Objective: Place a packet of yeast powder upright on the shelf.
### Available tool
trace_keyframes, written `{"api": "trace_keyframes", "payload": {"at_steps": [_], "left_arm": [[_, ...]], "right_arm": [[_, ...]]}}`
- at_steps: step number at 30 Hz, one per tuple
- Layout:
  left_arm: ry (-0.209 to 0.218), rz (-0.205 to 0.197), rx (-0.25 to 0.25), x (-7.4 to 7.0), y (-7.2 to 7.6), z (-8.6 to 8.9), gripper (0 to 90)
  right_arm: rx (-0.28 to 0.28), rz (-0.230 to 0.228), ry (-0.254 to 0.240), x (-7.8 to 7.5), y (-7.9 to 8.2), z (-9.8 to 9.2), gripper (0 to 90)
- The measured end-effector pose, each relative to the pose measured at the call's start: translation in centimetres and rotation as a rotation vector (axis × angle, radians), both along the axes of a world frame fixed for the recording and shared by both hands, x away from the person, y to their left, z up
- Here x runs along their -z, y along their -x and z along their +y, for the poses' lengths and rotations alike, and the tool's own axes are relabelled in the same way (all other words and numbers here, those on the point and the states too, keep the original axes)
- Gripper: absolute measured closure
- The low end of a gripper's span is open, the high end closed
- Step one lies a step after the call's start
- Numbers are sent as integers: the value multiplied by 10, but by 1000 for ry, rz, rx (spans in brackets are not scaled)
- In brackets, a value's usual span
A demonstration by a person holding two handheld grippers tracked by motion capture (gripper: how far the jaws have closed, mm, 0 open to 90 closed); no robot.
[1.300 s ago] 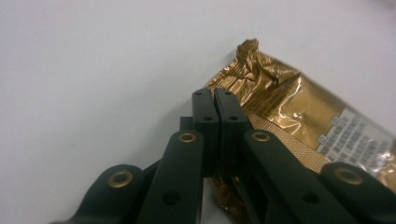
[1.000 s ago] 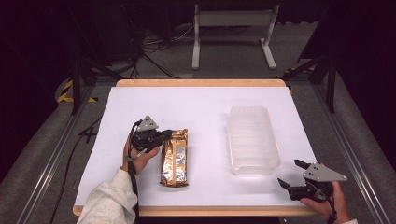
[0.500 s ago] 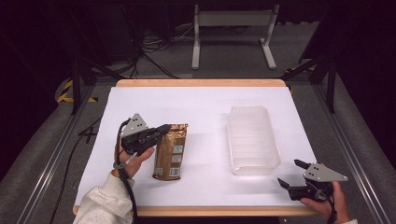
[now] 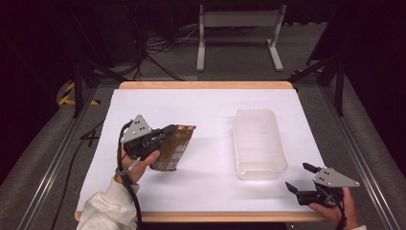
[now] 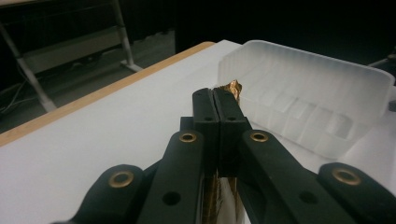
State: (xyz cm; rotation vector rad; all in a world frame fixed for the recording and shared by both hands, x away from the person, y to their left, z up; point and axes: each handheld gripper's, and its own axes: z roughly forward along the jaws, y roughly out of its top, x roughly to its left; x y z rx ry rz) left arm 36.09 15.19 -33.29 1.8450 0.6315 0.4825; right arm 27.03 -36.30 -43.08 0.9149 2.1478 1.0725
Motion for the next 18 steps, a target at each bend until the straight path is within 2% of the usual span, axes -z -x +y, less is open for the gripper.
{"api": "trace_keyframes", "payload": {"at_steps": [1,2,10,14,18], "left_arm": [[-8,-10,-11,-2,1,-2,894],[-6,-6,0,-3,0,-3,894],[37,-11,-1,-9,-4,-7,893],[83,-18,0,-14,-7,-8,893],[83,-33,18,-21,-8,-14,893]], "right_arm": [[-4,-3,-8,0,0,0,114],[-4,-5,-12,-1,1,0,114],[-10,-8,-12,-1,1,0,113],[-21,-15,-23,-1,1,0,112],[-26,-21,-30,-2,1,0,113]]}}
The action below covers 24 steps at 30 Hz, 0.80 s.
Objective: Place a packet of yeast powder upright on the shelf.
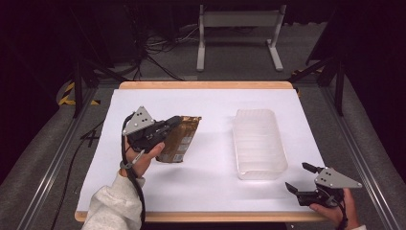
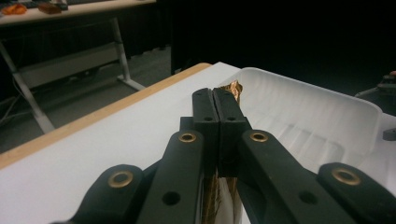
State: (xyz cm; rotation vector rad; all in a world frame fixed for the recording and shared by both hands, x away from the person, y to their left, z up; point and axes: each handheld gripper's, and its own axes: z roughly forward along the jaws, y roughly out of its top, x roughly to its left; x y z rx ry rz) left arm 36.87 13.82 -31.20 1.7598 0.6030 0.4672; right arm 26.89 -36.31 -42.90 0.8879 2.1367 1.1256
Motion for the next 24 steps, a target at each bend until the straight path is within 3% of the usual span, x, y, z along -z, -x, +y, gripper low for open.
{"api": "trace_keyframes", "payload": {"at_steps": [13,24], "left_arm": [[10,-13,59,-19,-12,-32,893],[23,-18,112,-27,-22,-59,893]], "right_arm": [[12,4,23,0,0,1,110],[17,10,26,1,0,3,111]]}}
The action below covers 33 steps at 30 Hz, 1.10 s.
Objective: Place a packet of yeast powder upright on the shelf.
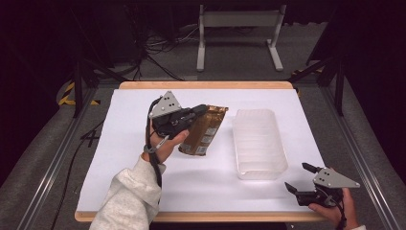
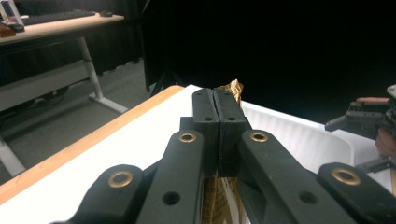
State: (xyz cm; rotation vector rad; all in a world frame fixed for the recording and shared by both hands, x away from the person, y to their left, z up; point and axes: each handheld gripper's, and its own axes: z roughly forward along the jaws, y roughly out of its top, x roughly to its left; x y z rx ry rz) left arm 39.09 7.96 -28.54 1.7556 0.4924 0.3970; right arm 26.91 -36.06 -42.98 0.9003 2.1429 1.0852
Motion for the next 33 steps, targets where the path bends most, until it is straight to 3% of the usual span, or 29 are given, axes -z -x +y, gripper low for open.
{"api": "trace_keyframes", "payload": {"at_steps": [17,22,28,33], "left_arm": [[42,22,52,-17,-19,-44,893],[49,13,70,-18,-22,-57,893],[65,37,96,-19,-27,-72,893],[74,33,96,-19,-25,-90,893]], "right_arm": [[-29,-10,-19,-1,2,-1,102],[-43,-12,-25,-1,2,-1,101],[-42,-16,-20,-2,3,-1,100],[-41,-18,-18,-2,3,-1,100]]}}
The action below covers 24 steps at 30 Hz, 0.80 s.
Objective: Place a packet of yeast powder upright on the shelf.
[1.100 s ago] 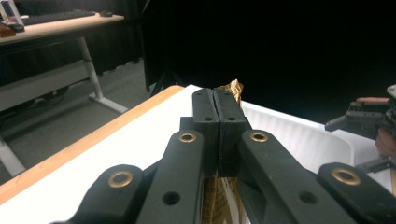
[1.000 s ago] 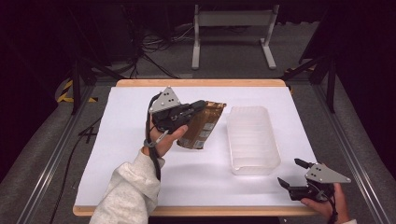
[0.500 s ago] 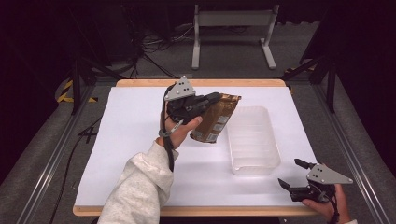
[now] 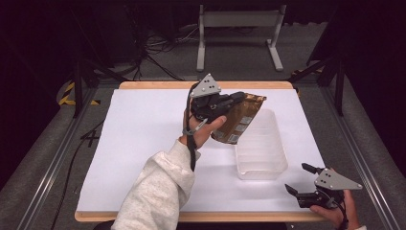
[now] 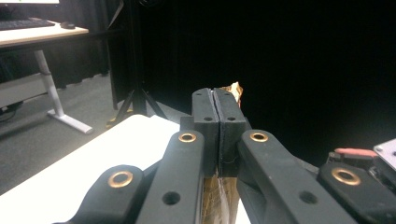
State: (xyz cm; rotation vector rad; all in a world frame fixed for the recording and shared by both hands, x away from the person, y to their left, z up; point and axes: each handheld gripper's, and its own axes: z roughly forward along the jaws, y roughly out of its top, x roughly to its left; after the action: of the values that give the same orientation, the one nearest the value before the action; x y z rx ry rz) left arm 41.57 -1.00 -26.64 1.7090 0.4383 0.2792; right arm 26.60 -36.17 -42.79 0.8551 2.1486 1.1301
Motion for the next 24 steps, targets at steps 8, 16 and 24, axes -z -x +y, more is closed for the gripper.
{"api": "trace_keyframes", "payload": {"at_steps": [8,16,24], "left_arm": [[3,-2,11,4,6,-32,893],[9,-2,9,10,5,-49,893],[20,6,-8,20,4,-68,893]], "right_arm": [[2,-2,0,0,1,-1,100],[2,-1,3,0,0,-1,100],[1,5,4,0,0,-1,100]]}}
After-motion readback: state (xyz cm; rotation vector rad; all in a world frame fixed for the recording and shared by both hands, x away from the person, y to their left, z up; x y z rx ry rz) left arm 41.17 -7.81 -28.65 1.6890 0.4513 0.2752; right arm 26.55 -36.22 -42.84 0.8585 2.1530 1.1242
